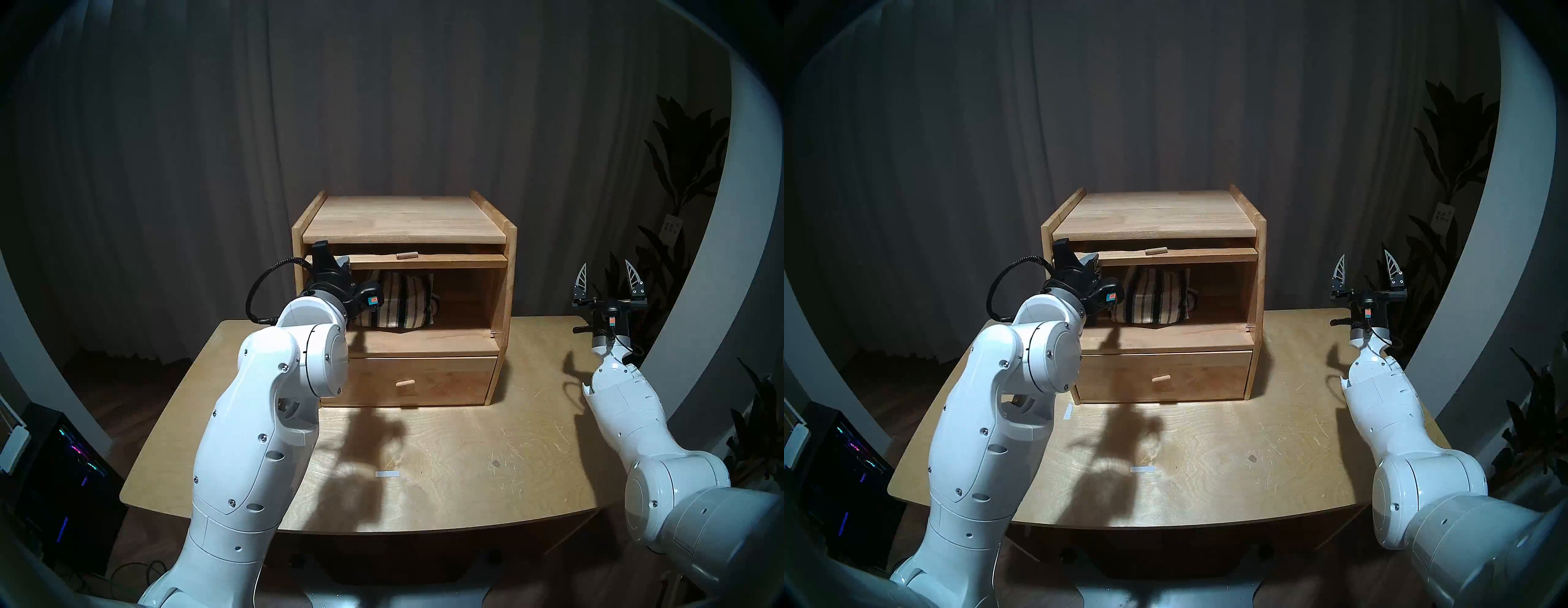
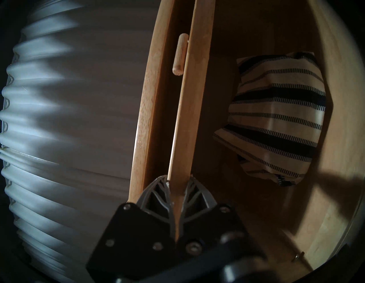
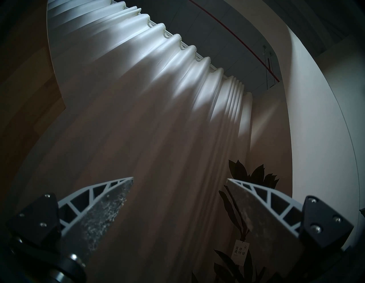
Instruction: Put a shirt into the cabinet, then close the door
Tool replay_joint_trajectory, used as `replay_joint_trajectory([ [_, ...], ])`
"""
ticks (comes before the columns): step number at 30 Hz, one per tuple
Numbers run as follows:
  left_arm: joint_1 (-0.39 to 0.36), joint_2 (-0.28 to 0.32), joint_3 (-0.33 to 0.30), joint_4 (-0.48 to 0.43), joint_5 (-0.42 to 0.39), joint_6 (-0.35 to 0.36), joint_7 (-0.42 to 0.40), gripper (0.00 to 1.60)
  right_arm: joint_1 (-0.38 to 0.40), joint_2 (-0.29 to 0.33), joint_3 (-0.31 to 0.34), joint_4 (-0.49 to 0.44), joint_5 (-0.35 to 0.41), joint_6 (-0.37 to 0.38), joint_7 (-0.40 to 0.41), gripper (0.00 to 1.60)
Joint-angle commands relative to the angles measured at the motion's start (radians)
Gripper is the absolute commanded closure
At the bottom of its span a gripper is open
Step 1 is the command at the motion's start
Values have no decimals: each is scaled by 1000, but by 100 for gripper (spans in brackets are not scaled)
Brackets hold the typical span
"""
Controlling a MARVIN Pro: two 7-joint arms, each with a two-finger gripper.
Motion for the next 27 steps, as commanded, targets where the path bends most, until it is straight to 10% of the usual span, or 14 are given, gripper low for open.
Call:
replay_joint_trajectory([
  [1, -91, -20, 5, 80, 9, -13, 46, 160, 19, 9, -3, -13, 2, -6, -6, 0],
  [5, -105, -4, 21, 58, 30, -19, -10, 160, 19, 12, -12, -12, 6, -6, -11, 0],
  [6, -96, -1, 28, 39, 44, -9, -42, 134, 19, 13, -14, -12, 7, -6, -12, 0],
  [8, -88, -8, 37, 20, 85, 31, -96, 22, 19, 14, -17, -11, 8, -6, -14, 0],
  [9, -87, -14, 37, 23, 88, 48, -93, 0, 19, 14, -18, -11, 9, -6, -15, 0],
  [22, -190, -103, 104, 44, 280, 207, -182, 0, 18, 19, -33, -14, 18, -6, -23, 0],
  [27, -174, -117, 151, 53, 296, 232, -128, 47, 18, 21, -39, -13, 21, -6, -27, 0],
])
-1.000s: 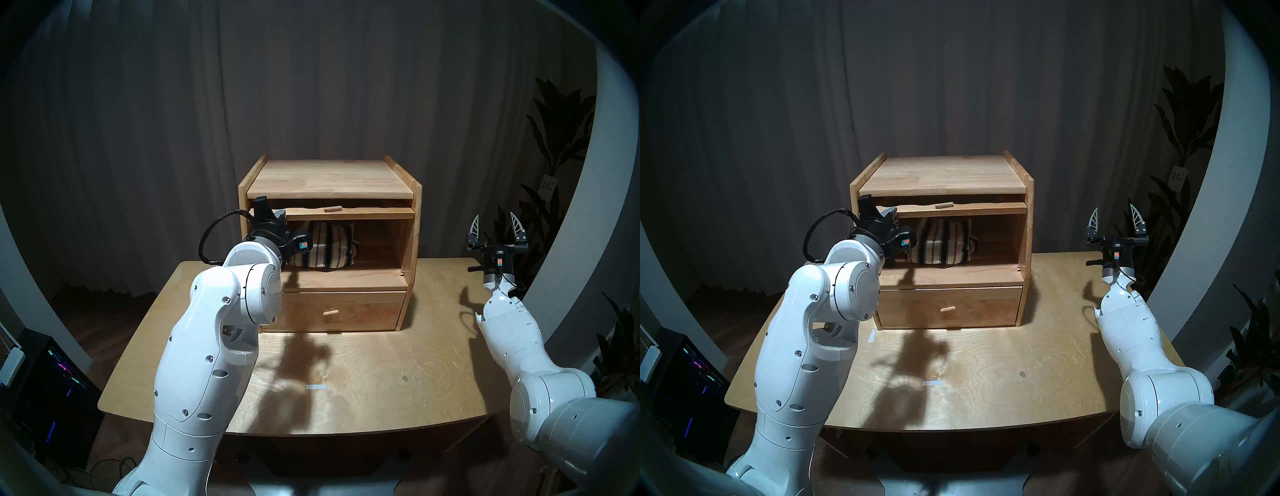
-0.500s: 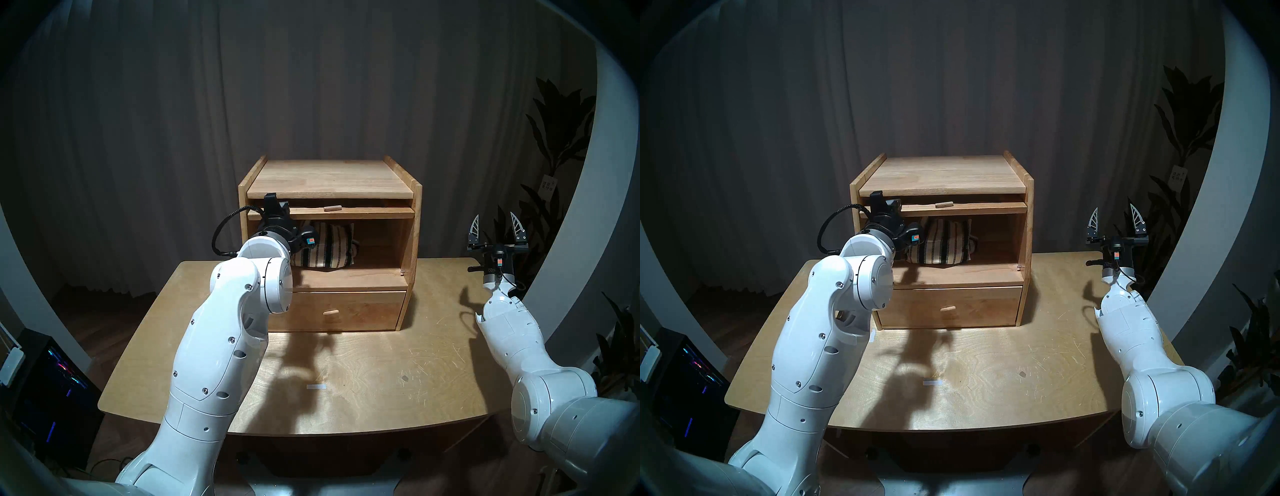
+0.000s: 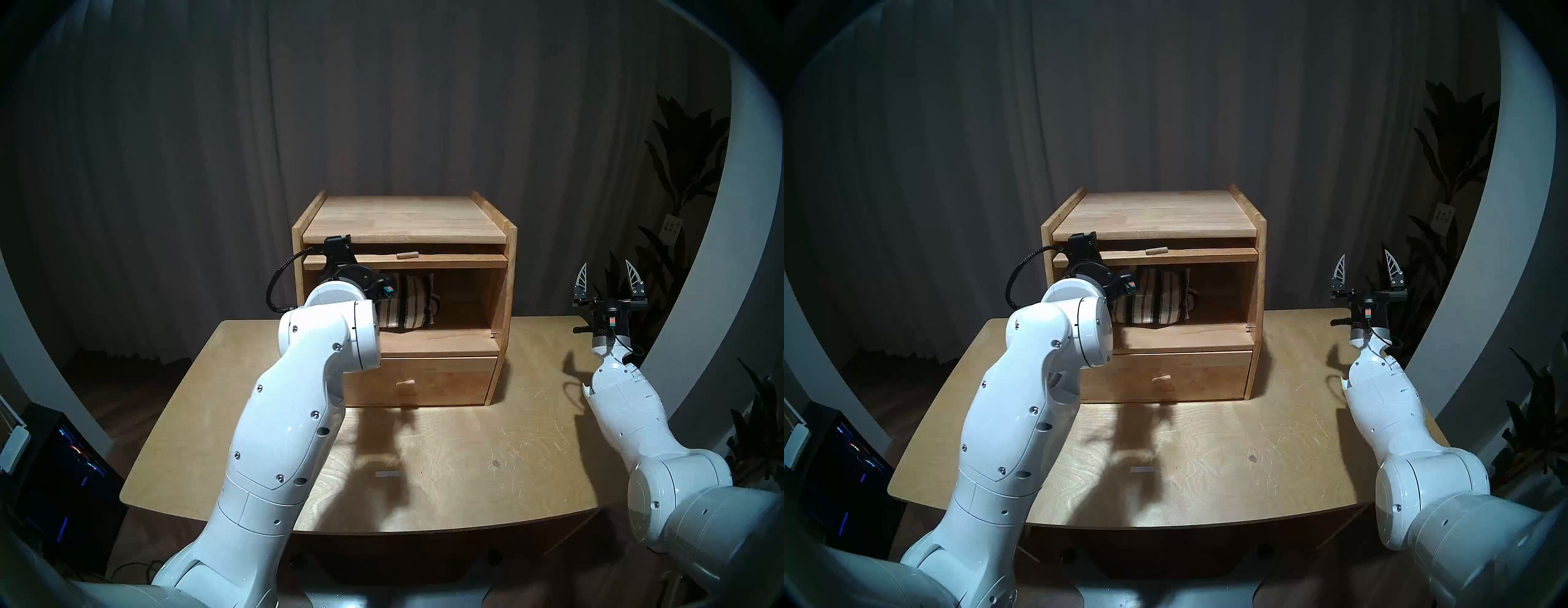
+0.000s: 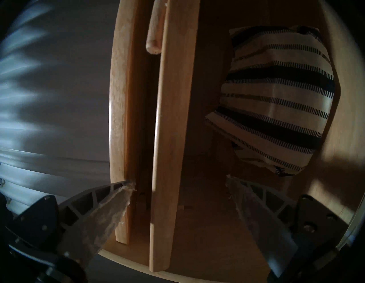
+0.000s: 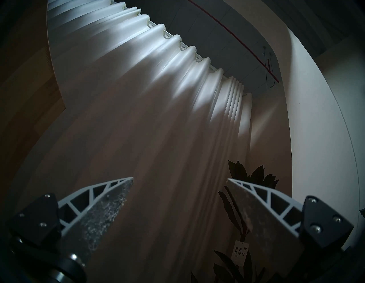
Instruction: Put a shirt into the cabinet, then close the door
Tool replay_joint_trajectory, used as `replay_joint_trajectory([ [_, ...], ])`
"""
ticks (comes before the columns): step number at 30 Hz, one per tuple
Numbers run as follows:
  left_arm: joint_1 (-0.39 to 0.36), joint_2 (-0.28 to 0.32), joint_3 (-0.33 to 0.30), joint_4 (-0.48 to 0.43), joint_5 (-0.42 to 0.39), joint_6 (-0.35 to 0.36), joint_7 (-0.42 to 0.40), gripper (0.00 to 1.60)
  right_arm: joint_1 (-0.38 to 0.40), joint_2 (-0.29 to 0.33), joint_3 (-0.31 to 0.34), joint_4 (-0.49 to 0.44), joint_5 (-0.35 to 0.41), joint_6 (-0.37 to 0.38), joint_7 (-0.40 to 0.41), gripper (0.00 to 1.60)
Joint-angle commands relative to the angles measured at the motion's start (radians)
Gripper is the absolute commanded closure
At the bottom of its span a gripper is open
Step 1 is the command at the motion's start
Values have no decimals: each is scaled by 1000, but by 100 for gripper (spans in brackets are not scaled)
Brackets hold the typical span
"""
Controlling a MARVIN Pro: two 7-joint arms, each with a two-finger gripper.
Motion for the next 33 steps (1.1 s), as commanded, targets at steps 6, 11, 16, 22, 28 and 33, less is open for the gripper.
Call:
replay_joint_trajectory([
  [6, -27, -5, 90, 20, 33, 31, 182, 65, 19, 11, -9, -11, 5, -5, -8, 0],
  [11, -10, 29, 93, 70, 8, 26, 244, 55, 20, 13, -16, -10, 8, -5, -13, 0],
  [16, -3, 38, 80, 109, -35, 14, 338, 52, 21, 16, -25, -9, 12, -5, -18, 0],
  [22, -36, 29, 59, 149, -61, -4, 315, 46, 21, 19, -35, -7, 16, -5, -25, 0],
  [28, -37, 28, 43, 131, -97, -30, 232, 60, 22, 22, -44, -6, 21, -5, -31, 0],
  [33, 46, 60, 54, 11, -102, -40, 166, 87, 22, 24, -50, -5, 23, -5, -34, 0],
])
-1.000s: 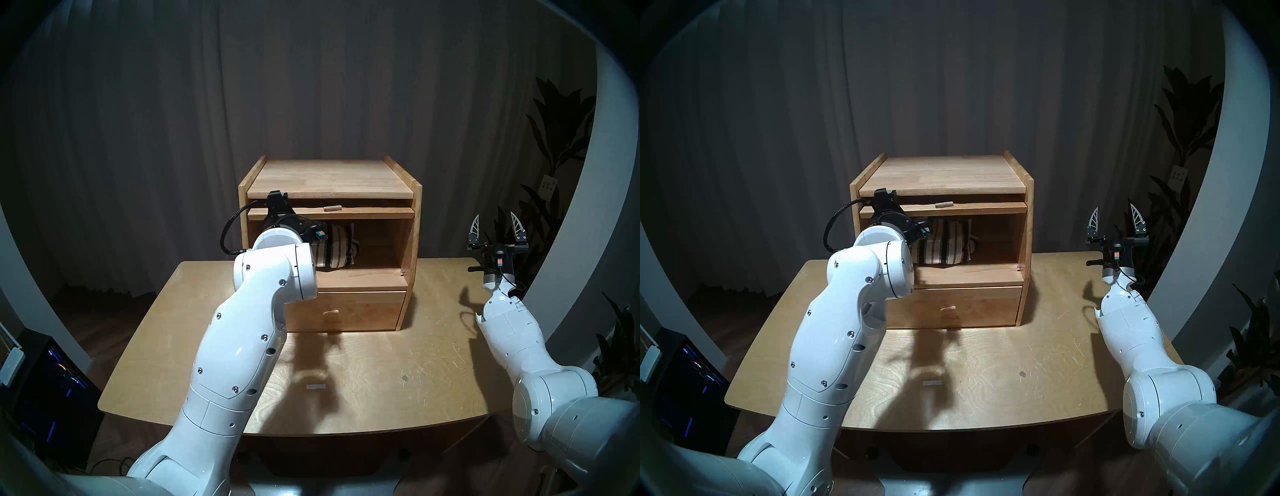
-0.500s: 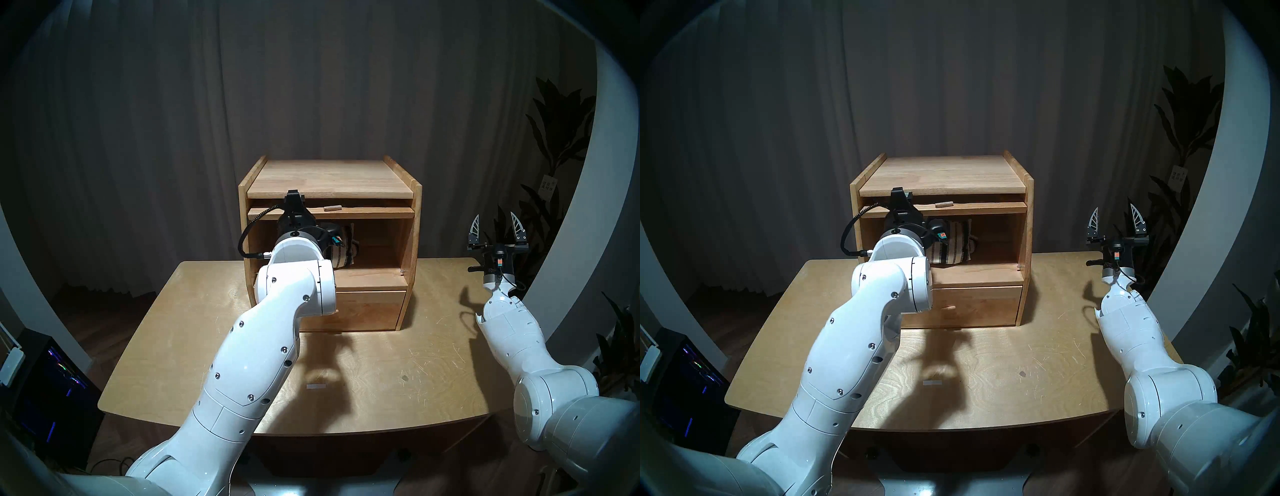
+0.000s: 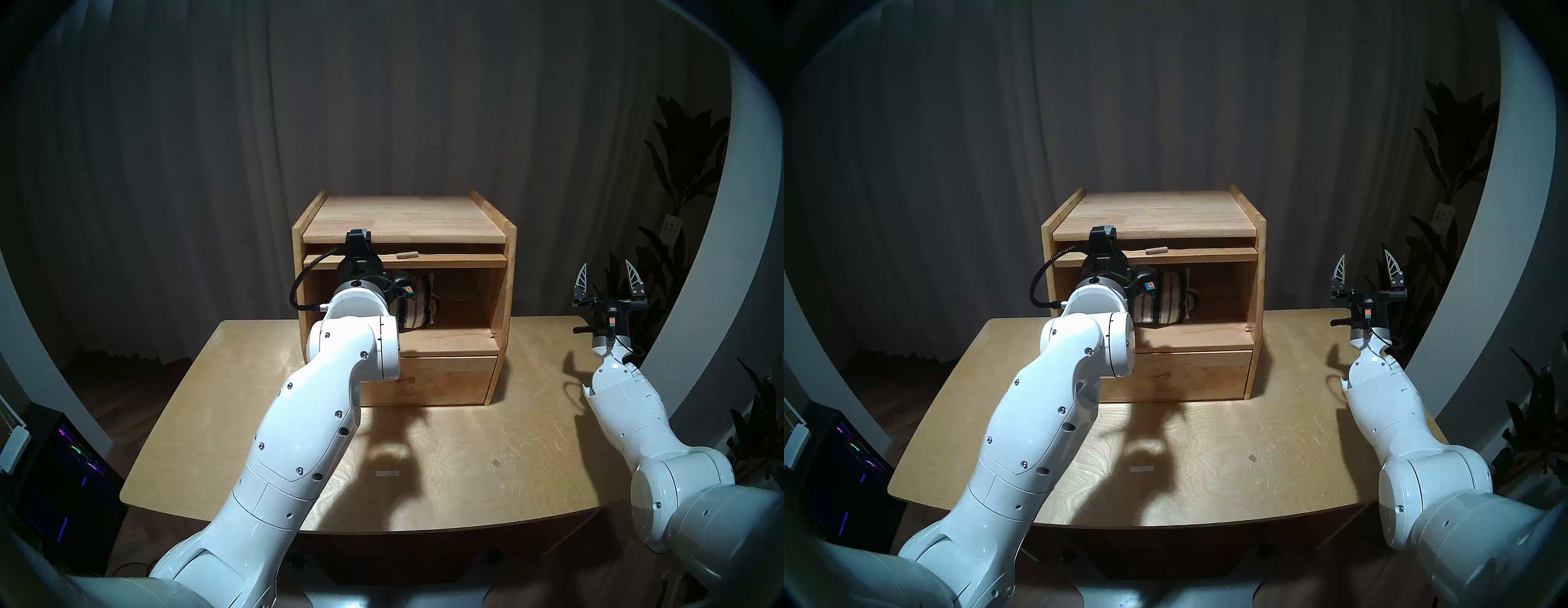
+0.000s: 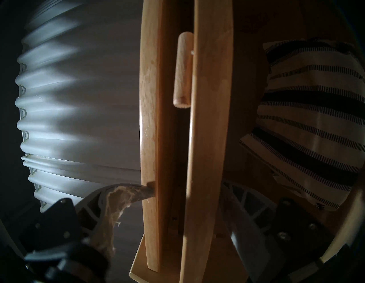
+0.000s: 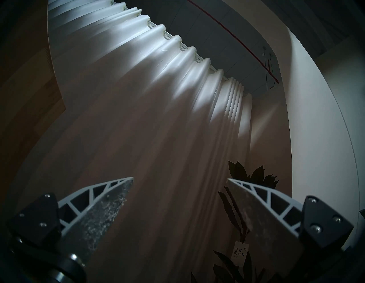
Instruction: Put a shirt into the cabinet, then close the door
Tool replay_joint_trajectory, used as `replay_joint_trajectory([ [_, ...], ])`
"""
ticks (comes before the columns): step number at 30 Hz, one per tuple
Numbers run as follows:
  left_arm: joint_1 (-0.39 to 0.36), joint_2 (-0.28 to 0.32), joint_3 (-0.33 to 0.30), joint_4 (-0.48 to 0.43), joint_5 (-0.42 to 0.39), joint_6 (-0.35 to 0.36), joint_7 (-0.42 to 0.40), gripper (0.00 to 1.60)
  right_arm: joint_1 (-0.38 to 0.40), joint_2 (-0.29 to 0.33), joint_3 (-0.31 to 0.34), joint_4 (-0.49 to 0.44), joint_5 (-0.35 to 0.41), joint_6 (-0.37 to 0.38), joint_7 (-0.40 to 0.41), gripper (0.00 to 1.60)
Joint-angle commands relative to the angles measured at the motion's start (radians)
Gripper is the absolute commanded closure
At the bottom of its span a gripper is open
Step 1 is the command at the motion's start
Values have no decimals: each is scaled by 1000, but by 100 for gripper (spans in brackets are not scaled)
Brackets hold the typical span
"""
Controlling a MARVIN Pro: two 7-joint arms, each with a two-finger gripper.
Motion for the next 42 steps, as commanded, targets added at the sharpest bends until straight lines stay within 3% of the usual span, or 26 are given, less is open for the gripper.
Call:
replay_joint_trajectory([
  [1, 96, 42, 1, -111, -34, -28, -114, 87, 17, 8, 0, -16, 2, -5, -4, 0],
  [5, 151, 100, 18, -196, -38, -10, -195, 97, 17, 8, -5, -18, 4, -5, -7, 0],
  [9, 194, 158, 17, -253, -34, 1, -257, 92, 17, 10, -9, -19, 6, -5, -9, 0],
  [14, 240, 184, 8, -352, -42, -30, -290, 78, 18, 13, -15, -15, 10, -5, -13, 0],
  [18, 197, 171, 7, -313, -49, -37, -250, 65, 20, 15, -23, -11, 12, -5, -17, 0],
  [24, 174, 142, 20, -337, -34, -17, -262, 65, 21, 17, -29, -10, 15, -5, -21, 0],
  [25, 173, 138, 23, -342, -28, -12, -252, 59, 21, 17, -30, -11, 16, -5, -21, 0],
  [26, 172, 134, 22, -346, -28, -10, -250, 43, 21, 18, -31, -11, 17, -5, -22, 0],
  [31, 179, 129, 20, -374, -15, 9, -270, 40, 22, 20, -37, -9, 19, -5, -26, 0],
  [33, 181, 130, 20, -380, -16, 10, -269, 29, 22, 21, -40, -9, 20, -5, -27, 0],
  [36, 174, 125, 20, -357, -30, 5, -213, 19, 22, 22, -44, -8, 22, -5, -30, 0],
  [42, 135, 115, 30, -281, -43, -16, -138, 16, 23, 24, -52, -7, 26, -5, -35, 0],
])
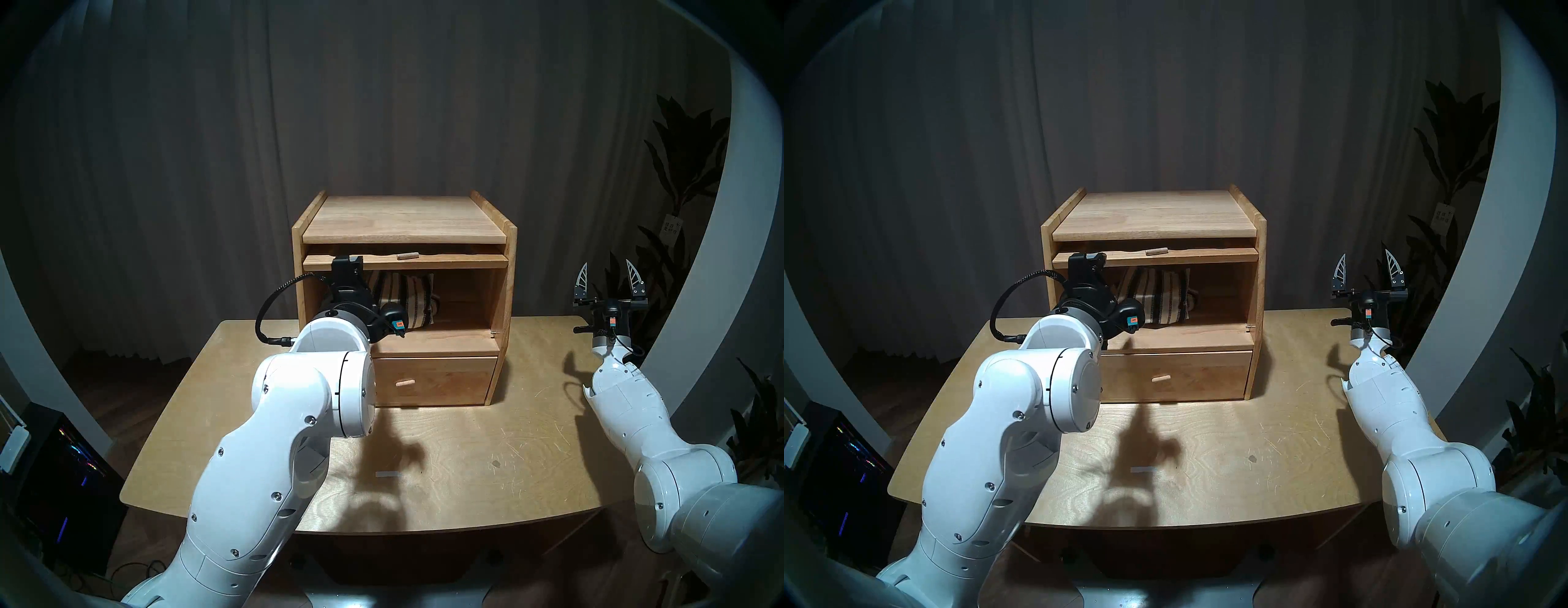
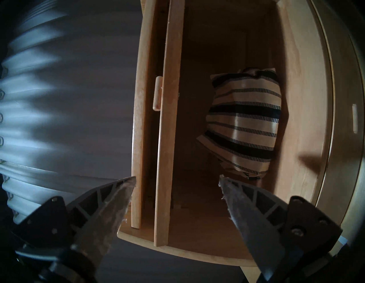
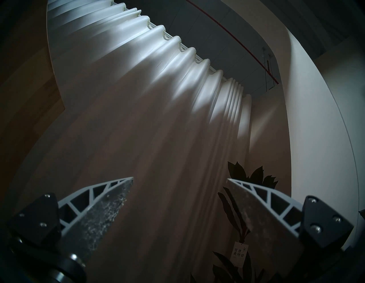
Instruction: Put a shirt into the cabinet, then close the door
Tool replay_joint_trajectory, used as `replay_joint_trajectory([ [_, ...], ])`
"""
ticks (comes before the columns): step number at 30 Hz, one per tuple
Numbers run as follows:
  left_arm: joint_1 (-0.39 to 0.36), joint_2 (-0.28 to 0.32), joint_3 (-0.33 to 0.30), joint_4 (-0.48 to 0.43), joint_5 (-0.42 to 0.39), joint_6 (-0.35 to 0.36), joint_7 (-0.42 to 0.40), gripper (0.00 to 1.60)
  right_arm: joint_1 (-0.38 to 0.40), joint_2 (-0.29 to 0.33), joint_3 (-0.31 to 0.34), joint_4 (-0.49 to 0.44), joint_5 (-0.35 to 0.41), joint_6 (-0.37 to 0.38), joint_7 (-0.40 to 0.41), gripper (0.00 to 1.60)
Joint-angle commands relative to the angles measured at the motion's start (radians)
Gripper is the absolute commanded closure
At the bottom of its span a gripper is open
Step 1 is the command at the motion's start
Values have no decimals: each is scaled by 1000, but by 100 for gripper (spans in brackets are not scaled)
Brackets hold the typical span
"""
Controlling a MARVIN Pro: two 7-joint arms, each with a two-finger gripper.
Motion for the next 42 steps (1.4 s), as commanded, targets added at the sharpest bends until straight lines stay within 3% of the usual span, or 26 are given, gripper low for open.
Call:
replay_joint_trajectory([
  [1, -69, -27, 5, 76, -7, -17, 93, 16, 19, 7, -1, -13, 0, -4, -4, 0],
  [9, -143, -51, -7, 196, -25, -41, 174, 14, 18, 10, -10, -15, 5, -4, -9, 0],
  [20, -173, -62, -31, 265, -7, -27, 195, 16, 20, 14, -21, -11, 10, -4, -15, 0],
  [26, -207, -91, -30, 356, 15, -5, 212, 18, 21, 16, -30, -10, 14, -4, -20, 0],
  [42, -275, -124, -38, 478, 4, -7, 313, 23, 21, 22, -47, -10, 24, -4, -30, 0],
])
